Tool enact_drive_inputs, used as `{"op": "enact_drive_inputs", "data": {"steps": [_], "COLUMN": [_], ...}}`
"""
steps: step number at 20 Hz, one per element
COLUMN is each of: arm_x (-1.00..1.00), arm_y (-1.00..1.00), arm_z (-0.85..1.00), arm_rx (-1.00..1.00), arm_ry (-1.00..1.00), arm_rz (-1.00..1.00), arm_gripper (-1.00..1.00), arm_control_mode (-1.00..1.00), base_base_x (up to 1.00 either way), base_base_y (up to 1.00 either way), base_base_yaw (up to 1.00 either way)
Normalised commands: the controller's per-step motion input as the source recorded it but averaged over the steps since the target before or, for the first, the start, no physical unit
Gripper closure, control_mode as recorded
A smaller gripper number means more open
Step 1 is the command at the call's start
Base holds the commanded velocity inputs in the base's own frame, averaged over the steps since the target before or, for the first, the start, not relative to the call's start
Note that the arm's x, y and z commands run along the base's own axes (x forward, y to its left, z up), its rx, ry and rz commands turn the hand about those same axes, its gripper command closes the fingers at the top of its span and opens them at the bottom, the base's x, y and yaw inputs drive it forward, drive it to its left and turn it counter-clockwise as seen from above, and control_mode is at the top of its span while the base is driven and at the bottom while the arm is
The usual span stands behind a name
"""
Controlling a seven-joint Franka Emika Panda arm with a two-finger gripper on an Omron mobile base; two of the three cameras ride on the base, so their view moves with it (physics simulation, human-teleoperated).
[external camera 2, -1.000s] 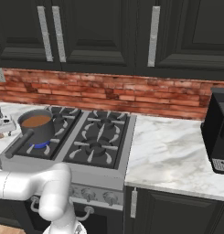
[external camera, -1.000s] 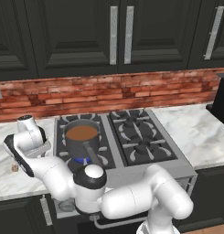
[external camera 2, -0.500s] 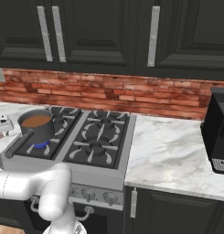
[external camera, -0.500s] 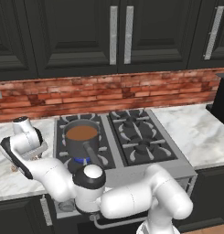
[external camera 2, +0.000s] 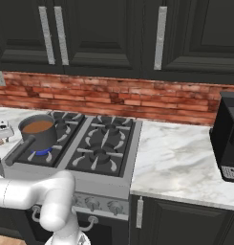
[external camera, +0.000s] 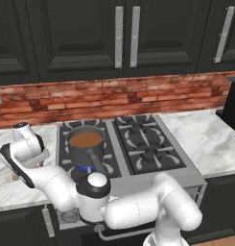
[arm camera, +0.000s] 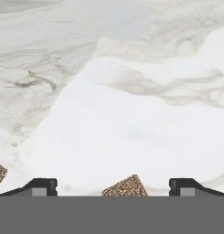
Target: Pick up the sugar cube(s) and place them in the saucepan with hot chocolate.
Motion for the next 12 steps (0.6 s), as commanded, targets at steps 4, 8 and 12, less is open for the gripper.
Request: {"op": "enact_drive_inputs", "data": {"steps": [4, 8, 12], "arm_x": [0.0, -0.03, -0.09], "arm_y": [0.0, 0.0, -0.1], "arm_z": [-0.21, -0.16, -0.05], "arm_rx": [0.0, 0.0, 0.0], "arm_ry": [0.0, 0.0, 0.0], "arm_rz": [0.0, 0.0, 0.0], "arm_gripper": [-1.0, -1.0, -1.0], "arm_control_mode": [-1.0, -1.0, -1.0], "base_base_x": [0.0, 0.0, 0.0], "base_base_y": [0.0, 0.0, 0.0], "base_base_yaw": [0.0, 0.0, 0.0]}}
